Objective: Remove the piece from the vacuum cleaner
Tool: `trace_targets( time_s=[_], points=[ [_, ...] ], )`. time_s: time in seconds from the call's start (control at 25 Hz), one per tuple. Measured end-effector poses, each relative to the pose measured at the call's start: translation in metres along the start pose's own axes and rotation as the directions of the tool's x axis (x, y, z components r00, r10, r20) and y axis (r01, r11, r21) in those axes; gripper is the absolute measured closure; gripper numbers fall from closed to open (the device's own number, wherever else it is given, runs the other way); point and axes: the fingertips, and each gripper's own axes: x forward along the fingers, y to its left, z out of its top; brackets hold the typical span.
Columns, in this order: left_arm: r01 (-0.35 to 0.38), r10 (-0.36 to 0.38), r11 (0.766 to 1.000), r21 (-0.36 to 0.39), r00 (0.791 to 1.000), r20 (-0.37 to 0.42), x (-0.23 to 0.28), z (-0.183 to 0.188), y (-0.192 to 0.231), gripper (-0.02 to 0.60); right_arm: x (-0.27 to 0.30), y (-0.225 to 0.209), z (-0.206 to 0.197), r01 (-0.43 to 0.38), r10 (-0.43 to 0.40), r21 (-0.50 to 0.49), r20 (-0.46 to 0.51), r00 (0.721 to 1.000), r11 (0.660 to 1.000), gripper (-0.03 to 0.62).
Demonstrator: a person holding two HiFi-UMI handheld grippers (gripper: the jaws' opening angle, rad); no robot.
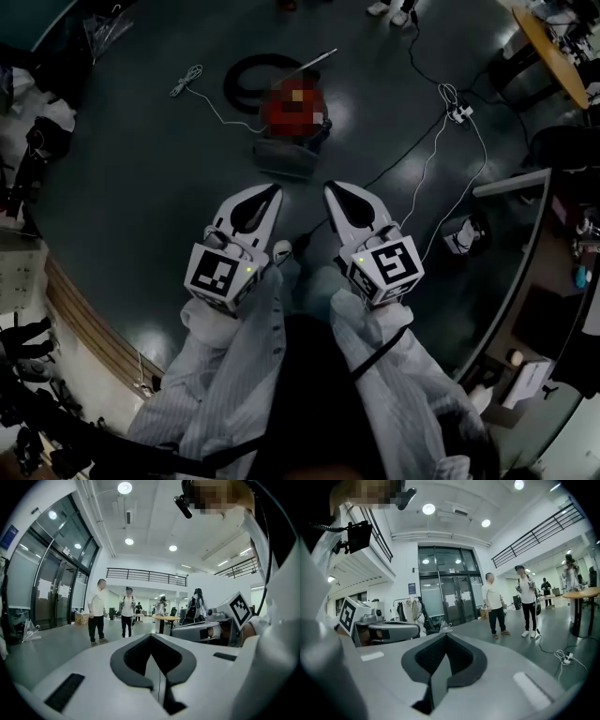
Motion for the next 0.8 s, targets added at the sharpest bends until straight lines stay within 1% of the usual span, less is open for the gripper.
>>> trace_targets(
  time_s=[0.12,0.32,0.48,0.52,0.64,0.72,0.8],
  points=[
    [0.031,-0.032,1.0,-0.003,0.998,-0.054,0.029,-0.011,0.033,0.58,0.038,-0.025,-0.004,0.025,-0.025,0.02,-0.019,1.0,0.999,0.592],
    [0.059,-0.062,0.998,-0.023,0.987,-0.148,0.091,-0.05,0.076,0.58,0.088,-0.088,-0.033,0.055,-0.048,0.074,-0.096,0.994,0.996,0.592],
    [0.067,-0.068,0.998,-0.012,0.982,-0.175,0.15,-0.076,0.113,0.58,0.133,-0.144,-0.067,0.057,-0.037,0.102,-0.185,0.982,0.993,0.592],
    [0.066,-0.065,0.998,-0.001,0.976,-0.206,0.163,-0.088,0.123,0.58,0.146,-0.157,-0.077,0.048,-0.026,0.101,-0.21,0.977,0.994,0.592],
    [0.081,-0.068,0.996,0.028,0.945,-0.321,0.2,-0.136,0.151,0.58,0.187,-0.193,-0.113,-0.004,0.02,0.057,-0.285,0.958,0.998,0.592],
    [0.12,-0.091,0.991,0.052,0.922,-0.377,0.223,-0.173,0.166,0.58,0.215,-0.215,-0.144,-0.036,0.043,0.028,-0.331,0.943,0.999,0.592],
    [0.172,-0.125,0.983,0.068,0.889,-0.44,0.24,-0.216,0.181,0.58,0.241,-0.235,-0.182,-0.056,0.056,0.013,-0.38,0.923,0.998,0.592]
  ],
)
